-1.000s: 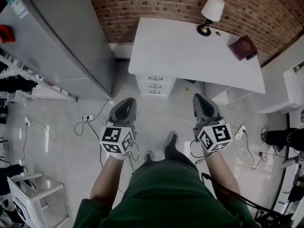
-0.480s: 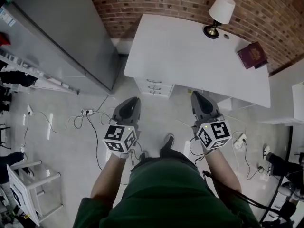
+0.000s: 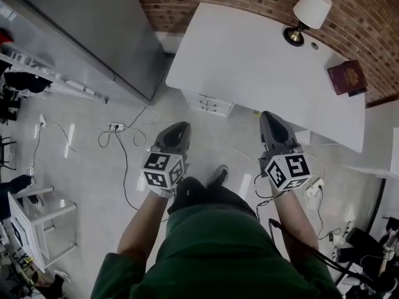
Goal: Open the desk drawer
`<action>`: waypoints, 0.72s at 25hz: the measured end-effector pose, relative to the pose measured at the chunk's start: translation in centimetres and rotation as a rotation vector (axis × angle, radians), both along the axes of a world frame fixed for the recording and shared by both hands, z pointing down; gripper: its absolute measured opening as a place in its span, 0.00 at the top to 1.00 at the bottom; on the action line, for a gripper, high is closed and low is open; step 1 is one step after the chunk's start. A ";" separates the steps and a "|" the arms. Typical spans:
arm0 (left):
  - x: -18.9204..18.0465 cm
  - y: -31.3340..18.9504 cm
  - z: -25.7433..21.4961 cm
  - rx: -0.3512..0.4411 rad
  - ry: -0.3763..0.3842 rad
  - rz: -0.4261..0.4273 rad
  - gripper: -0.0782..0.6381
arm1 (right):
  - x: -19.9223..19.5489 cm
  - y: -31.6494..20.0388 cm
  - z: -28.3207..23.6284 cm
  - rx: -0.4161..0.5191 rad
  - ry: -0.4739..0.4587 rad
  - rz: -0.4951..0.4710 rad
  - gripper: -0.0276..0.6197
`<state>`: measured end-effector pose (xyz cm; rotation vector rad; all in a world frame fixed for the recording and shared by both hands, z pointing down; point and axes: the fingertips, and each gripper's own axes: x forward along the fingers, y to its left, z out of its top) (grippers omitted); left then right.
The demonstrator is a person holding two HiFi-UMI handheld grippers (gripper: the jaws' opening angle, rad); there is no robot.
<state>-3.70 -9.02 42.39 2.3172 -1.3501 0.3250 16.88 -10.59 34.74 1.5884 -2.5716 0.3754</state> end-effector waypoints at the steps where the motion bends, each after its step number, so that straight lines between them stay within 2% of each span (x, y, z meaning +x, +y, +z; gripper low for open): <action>1: -0.2 -0.4 0.8 -0.020 0.003 -0.003 0.85 | 0.0 -0.2 0.4 -0.006 -0.006 0.001 0.96; 6: -0.8 -2.5 4.9 -0.114 0.039 0.006 0.85 | -0.8 -1.4 2.2 -0.020 -0.056 -0.010 0.96; 11: -1.6 -4.9 8.6 -0.174 0.106 0.020 0.85 | -1.8 -2.4 5.0 -0.052 -0.043 0.014 0.96; 18: -2.2 -7.4 13.9 -0.210 0.085 0.037 0.85 | -1.7 -2.5 9.7 -0.117 -0.020 0.077 0.96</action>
